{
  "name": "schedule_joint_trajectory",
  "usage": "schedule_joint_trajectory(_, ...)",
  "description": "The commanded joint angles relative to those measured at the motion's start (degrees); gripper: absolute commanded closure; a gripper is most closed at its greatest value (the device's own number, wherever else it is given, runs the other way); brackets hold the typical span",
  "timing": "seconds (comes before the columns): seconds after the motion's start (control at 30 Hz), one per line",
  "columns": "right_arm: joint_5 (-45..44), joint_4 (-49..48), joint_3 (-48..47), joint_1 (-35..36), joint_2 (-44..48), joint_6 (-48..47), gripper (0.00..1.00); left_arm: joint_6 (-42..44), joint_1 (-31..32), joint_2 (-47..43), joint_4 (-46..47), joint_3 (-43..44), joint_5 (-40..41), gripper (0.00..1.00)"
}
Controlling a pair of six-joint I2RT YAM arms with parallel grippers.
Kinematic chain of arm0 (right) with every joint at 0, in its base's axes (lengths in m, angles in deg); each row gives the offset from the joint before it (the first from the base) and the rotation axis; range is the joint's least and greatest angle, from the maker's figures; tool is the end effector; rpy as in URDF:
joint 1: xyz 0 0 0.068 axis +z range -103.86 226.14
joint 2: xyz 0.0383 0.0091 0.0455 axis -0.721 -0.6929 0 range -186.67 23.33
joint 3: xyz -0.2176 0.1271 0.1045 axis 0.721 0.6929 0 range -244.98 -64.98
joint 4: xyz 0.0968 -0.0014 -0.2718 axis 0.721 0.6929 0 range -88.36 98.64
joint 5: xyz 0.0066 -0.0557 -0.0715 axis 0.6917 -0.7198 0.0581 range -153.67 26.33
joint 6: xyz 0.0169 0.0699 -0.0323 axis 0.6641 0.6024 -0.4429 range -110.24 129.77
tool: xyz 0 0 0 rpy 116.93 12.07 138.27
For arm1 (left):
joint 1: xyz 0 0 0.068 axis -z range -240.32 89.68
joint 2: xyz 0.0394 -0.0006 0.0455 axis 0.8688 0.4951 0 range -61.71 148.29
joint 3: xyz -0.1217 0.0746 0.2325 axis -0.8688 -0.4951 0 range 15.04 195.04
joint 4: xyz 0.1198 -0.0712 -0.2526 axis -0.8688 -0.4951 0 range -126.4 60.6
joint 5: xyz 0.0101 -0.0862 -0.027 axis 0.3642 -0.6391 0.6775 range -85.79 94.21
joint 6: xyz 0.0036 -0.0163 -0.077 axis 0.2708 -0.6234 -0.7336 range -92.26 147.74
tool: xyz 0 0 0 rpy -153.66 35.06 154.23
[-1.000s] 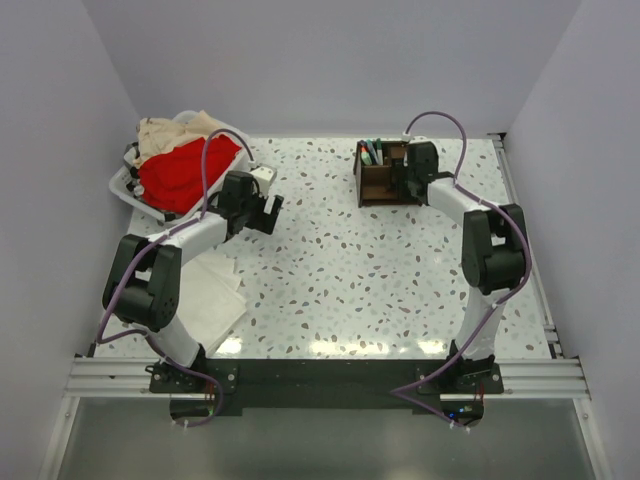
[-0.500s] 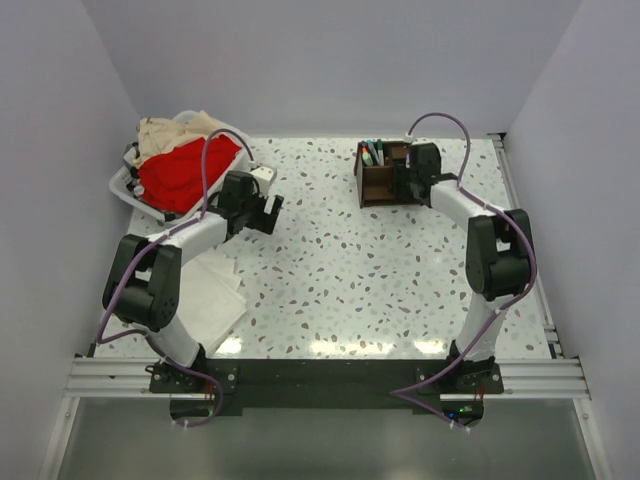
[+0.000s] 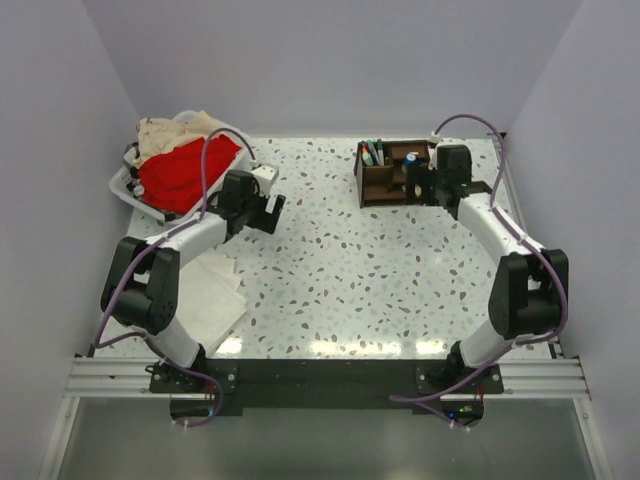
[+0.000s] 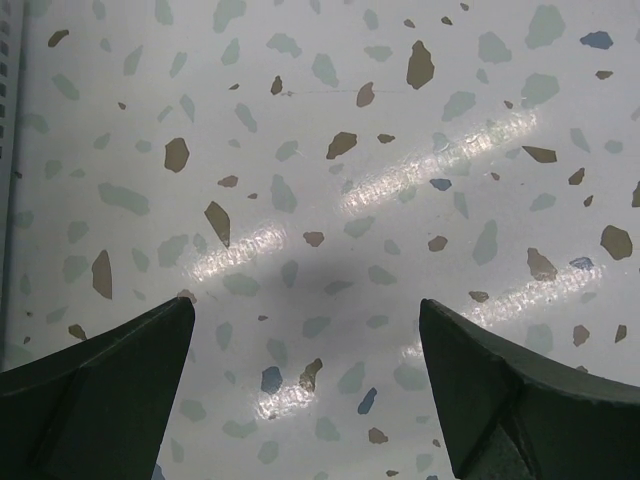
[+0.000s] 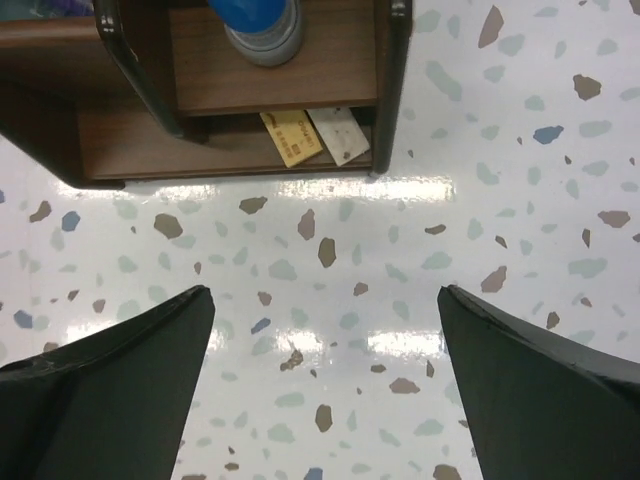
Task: Sort the stationery into containers
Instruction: Reset both arms
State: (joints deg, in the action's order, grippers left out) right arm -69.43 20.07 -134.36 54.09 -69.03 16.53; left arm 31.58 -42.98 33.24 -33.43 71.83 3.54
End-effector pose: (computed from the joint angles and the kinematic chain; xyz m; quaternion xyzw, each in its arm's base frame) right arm 0.4091 0.0504 0.2322 0.0113 0.9104 0.0071 0.4134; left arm 0.3817 -0.1199 0.1596 0.1703 0.8982 -0.0530 0.4017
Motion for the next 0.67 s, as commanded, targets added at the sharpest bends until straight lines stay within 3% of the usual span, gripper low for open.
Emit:
schedule_joint_trajectory(0.0, 14.9, 3.7, -3.3, -5.6, 6.9, 1.2, 0.01, 1.8, 0.6, -4.2, 1.9, 3.8, -2.7, 0.00)
schedule_joint_trajectory(0.03, 17.9, 3.7, -3.6, -5.7, 7.8, 1.2, 0.01, 2.3, 0.8, -4.5, 2.0, 4.3, -2.9, 0.00)
schedule_joint_trajectory(0.1, 15.6, 6.2, -4.3, -5.7, 9.4, 2.2, 0.01, 3.1, 0.8, -5.7, 2.8, 5.8, -4.3, 0.00)
schedule_joint_trajectory(0.13, 8.5, 8.1, -5.9, -5.7, 10.3, 3.4, 0.01, 4.1, 1.1, -6.1, 2.9, 6.4, -4.8, 0.00)
schedule_joint_trajectory(0.23, 2.6, 13.3, -8.0, -5.7, 12.0, 0.6, 0.01, 5.9, 1.4, -6.6, 2.4, 8.9, -7.6, 0.00)
schedule_joint_trajectory(0.33, -2.2, 10.5, -5.2, -5.7, 15.0, -4.3, 0.01, 7.0, 1.4, -6.1, 1.2, 11.4, -9.7, 0.00)
schedule_joint_trajectory(0.63, -2.2, 5.8, -1.5, -7.0, 14.8, -5.7, 0.01, 9.7, 1.4, 0.1, -4.0, 22.8, -8.9, 0.00)
